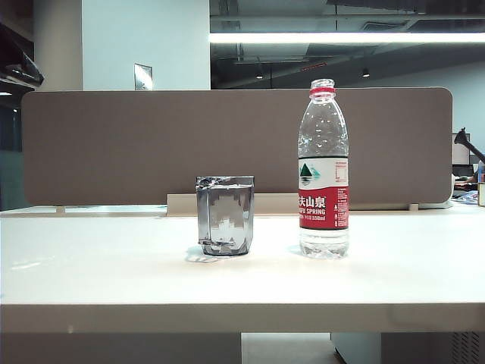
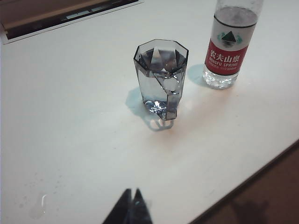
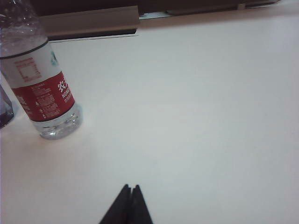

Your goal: Pick up the mineral water bottle on the table and pour water into the mug until it's full.

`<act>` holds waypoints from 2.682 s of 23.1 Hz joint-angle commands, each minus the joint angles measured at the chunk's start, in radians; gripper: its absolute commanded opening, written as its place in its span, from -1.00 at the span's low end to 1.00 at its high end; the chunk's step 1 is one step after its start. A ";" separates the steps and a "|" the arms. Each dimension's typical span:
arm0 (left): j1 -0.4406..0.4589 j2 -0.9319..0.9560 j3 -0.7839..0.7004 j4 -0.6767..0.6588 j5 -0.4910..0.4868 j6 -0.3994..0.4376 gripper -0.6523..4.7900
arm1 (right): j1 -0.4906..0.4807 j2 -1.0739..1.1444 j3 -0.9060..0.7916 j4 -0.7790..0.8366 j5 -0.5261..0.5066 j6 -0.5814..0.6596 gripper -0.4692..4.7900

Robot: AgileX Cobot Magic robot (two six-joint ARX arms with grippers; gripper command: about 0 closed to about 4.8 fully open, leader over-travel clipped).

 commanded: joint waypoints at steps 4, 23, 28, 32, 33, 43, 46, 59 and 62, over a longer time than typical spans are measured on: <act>-0.001 -0.001 0.003 0.013 0.003 0.003 -0.78 | -0.001 -0.001 -0.008 0.012 0.005 -0.003 -0.84; 0.190 -0.206 -0.078 0.066 0.031 0.002 -0.78 | -0.002 -0.001 -0.008 0.013 -0.001 0.004 -0.84; 0.354 -0.378 -0.273 0.216 0.094 -0.062 -0.78 | -0.002 -0.001 -0.008 0.013 -0.001 0.004 -0.84; 0.385 -0.500 -0.414 0.215 0.087 -0.118 -0.78 | -0.002 -0.001 -0.008 0.013 -0.002 0.004 -0.84; 0.385 -0.526 -0.447 0.214 0.085 -0.134 -0.78 | -0.002 -0.001 -0.008 0.013 -0.002 0.004 -0.84; 0.385 -0.547 -0.505 0.163 -0.100 -0.170 -0.78 | -0.002 -0.001 -0.008 0.013 -0.001 0.004 -0.84; 0.385 -0.547 -0.505 0.163 -0.134 -0.132 -0.78 | -0.002 -0.001 -0.008 0.013 -0.002 0.004 -0.84; 0.386 -0.547 -0.505 0.163 -0.132 -0.121 -0.78 | -0.002 -0.001 -0.008 0.014 -0.002 0.004 -0.84; 0.386 -0.547 -0.505 0.163 -0.132 -0.121 -0.78 | -0.002 -0.001 -0.008 0.013 -0.002 0.004 -0.84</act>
